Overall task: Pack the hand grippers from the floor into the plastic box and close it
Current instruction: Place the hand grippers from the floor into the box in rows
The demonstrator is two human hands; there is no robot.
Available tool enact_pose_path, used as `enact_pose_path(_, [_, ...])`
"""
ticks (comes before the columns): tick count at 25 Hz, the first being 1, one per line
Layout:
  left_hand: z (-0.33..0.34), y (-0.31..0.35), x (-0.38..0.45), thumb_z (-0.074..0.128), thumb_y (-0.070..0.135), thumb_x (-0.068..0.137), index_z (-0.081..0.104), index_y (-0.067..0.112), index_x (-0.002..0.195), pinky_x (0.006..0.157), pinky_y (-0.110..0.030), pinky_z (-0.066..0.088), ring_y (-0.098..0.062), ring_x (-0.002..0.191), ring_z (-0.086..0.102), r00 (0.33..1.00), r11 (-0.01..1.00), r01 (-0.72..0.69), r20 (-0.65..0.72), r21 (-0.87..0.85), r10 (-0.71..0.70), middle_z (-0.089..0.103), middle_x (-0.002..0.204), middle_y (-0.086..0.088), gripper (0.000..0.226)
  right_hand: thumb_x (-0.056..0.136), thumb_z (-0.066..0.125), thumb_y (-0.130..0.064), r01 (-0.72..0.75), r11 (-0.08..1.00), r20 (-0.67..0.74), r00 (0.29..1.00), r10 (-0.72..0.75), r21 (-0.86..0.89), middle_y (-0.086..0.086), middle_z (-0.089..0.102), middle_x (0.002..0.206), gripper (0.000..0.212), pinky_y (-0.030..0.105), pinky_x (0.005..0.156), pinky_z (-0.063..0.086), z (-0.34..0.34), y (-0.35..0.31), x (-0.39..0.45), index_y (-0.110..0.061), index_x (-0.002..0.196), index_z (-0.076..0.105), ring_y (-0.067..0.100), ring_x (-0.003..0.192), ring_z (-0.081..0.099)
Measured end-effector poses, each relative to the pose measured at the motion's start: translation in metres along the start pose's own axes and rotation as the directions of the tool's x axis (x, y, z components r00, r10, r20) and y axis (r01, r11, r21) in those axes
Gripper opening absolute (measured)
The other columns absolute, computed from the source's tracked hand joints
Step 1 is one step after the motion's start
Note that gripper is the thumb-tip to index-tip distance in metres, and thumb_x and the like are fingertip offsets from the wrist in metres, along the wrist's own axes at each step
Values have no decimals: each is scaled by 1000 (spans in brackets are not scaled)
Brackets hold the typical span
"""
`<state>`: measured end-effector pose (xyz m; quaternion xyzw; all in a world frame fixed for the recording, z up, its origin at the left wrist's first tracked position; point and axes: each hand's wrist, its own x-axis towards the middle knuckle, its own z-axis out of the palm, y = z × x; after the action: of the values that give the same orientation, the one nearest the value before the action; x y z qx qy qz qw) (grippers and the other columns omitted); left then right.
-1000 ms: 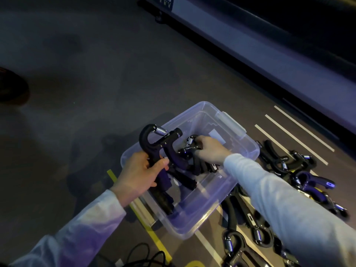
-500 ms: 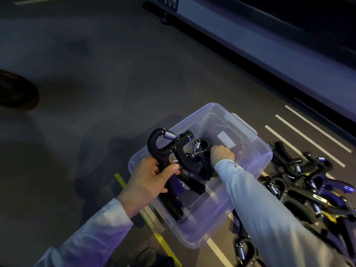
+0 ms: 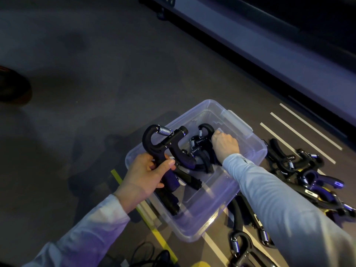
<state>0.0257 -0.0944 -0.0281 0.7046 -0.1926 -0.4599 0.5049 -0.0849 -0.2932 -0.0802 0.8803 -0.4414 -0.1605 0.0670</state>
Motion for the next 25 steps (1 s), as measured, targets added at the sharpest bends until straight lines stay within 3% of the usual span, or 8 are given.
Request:
enact_pose_path(10, [0, -1, 1, 59, 15, 88, 56, 20, 82, 57, -27, 53, -7, 77, 66, 1000, 1000, 15, 1, -21, -15, 70, 80, -1, 9, 88, 44, -1, 64, 997, 67, 996, -67, 53, 17, 63, 115, 30, 40, 84, 49, -1, 5, 2, 1, 116, 54, 37, 109, 60])
enact_pose_path(17, [-3, 0, 2, 59, 15, 88, 58, 18, 83, 53, -26, 54, -5, 77, 68, 1000, 997, -6, -20, -79, 4, 71, 79, -1, 6, 89, 51, -21, 57, 969, -62, 997, -44, 241, 21, 66, 102, 25, 39, 75, 47, -12, 24, 1, -2, 105, 52, 40, 98, 62])
enact_pose_path(20, [-7, 8, 4, 57, 13, 89, 58, 14, 87, 48, -22, 53, -3, 66, 68, 997, 989, -48, -68, -138, 39, 70, 78, -2, 2, 85, 55, -27, 104, 924, 77, 987, -142, 369, 19, 66, 95, 20, 30, 67, 39, -19, 25, 0, -7, 86, 52, 36, 93, 62])
enact_pose_path(25, [-20, 25, 8, 56, 17, 90, 60, 17, 86, 52, -25, 55, -12, 73, 69, 984, 977, -144, -129, -157, 124, 71, 83, -3, 5, 85, 58, -34, 77, 896, 384, 885, -264, 438, 12, 62, 88, 28, 25, 71, 41, -13, -7, -13, -11, 71, 51, 27, 88, 60])
